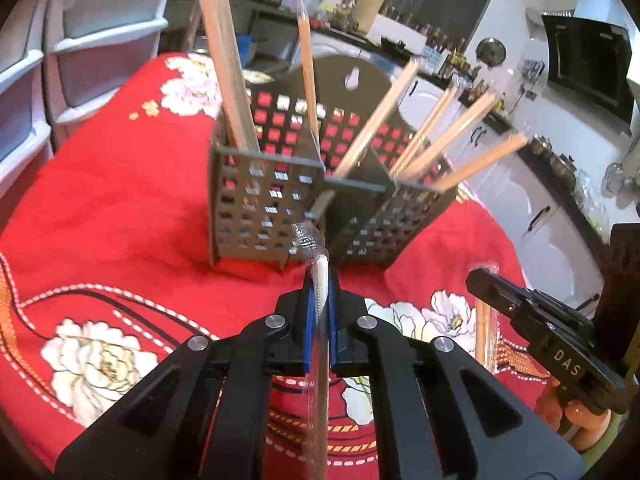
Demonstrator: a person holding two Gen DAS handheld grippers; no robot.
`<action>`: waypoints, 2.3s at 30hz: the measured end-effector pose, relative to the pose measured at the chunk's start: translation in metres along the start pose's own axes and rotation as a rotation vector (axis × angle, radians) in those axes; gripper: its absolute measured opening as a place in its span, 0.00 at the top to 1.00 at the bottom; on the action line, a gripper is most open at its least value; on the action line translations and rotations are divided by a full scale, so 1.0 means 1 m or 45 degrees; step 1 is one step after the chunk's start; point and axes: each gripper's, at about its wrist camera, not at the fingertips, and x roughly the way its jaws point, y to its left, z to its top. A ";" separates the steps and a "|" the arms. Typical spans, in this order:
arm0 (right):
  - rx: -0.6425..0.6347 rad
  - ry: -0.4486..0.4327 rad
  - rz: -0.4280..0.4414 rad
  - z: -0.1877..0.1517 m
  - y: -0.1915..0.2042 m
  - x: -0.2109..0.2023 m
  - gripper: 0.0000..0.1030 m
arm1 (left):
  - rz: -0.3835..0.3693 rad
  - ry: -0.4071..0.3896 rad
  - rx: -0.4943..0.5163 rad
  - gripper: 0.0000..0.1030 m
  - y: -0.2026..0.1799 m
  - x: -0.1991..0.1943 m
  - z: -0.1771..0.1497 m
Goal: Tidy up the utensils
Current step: 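Lift the held chopsticks with both tools and carry them above the caddy, then lower the chopsticks into the caddy with both tools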
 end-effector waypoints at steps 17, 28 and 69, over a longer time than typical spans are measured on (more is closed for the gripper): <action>-0.118 -0.200 0.041 0.042 0.043 -0.039 0.94 | -0.042 -0.229 0.048 0.99 -0.022 -0.055 0.047; -0.176 -0.352 0.061 0.085 0.060 -0.061 0.94 | -0.069 -0.386 0.093 0.99 -0.035 -0.093 0.088; -0.090 -0.453 -0.051 0.144 0.018 -0.019 0.94 | 0.074 -0.565 0.087 0.99 -0.049 -0.014 0.138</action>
